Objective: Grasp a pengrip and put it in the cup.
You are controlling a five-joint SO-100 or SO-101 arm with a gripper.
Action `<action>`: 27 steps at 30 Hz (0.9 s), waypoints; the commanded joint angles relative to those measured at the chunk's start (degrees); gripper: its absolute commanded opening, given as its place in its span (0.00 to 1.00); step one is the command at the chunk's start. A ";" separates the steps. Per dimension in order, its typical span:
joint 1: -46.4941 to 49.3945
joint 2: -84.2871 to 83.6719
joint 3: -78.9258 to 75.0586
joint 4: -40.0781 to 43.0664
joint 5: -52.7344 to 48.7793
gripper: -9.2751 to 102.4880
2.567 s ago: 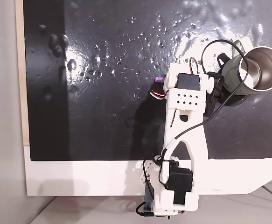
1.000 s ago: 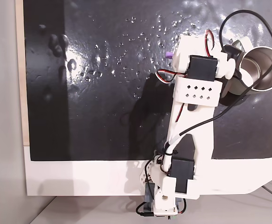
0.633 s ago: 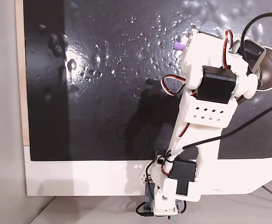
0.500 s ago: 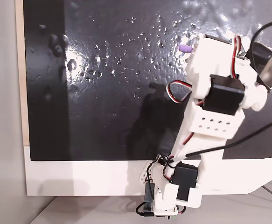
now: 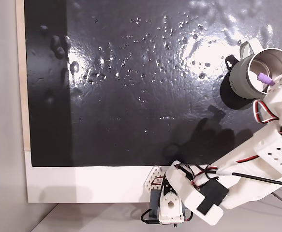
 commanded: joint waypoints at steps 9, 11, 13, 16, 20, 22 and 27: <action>4.22 -6.59 -13.71 0.26 -2.20 0.08; 4.13 -6.50 -13.97 0.26 -2.11 0.13; 4.13 -6.24 -14.06 0.26 -1.93 0.24; 4.13 -5.80 -14.24 0.35 -2.02 0.37; 4.22 -5.27 -14.24 0.35 -2.02 0.38; 4.22 -5.27 -14.15 0.35 -1.93 0.38; 4.22 -5.36 -13.62 0.35 -2.11 0.38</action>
